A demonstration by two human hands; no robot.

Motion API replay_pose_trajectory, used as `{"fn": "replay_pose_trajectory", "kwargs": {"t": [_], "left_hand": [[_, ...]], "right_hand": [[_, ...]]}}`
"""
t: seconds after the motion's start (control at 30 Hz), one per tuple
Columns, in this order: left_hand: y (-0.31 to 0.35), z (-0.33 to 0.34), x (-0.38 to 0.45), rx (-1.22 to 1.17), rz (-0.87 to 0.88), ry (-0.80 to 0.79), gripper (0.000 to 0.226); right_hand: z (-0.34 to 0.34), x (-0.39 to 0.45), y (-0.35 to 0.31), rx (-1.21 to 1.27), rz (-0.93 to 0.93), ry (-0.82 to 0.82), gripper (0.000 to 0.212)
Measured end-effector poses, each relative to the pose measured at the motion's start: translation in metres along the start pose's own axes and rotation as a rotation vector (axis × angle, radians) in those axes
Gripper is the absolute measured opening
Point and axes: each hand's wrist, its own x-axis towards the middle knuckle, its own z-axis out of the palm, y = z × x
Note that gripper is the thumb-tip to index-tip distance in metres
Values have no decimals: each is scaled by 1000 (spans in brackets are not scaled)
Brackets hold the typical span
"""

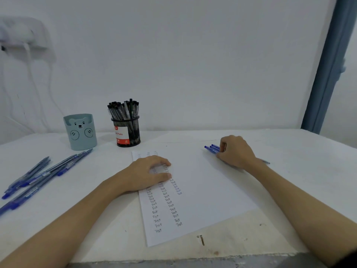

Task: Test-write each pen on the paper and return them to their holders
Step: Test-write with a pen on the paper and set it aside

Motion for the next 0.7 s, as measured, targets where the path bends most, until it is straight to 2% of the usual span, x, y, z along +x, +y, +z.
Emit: {"fn": "replay_pose_trajectory", "kwargs": {"t": [0.1,0.3,0.5,0.63,0.7], "left_hand": [[3,0,-1,-5,8,1,38],[8,-16,-17,19,5,62,36],[-15,-43,-86,65,-69,166,22],[-39,-57,-143,120,-150,201,26],[-52,-60,-162,133,-191,229,29]], "right_hand": [[-3,-1,1,-12,10,-6,19],[-14,-2,-31,228,-35,49,21],[-7,-18,-142,304,-380,-268,22],[26,-31,-228,222,-624,-400,20],[47,-35,-262,162,-701,-438,32]]}}
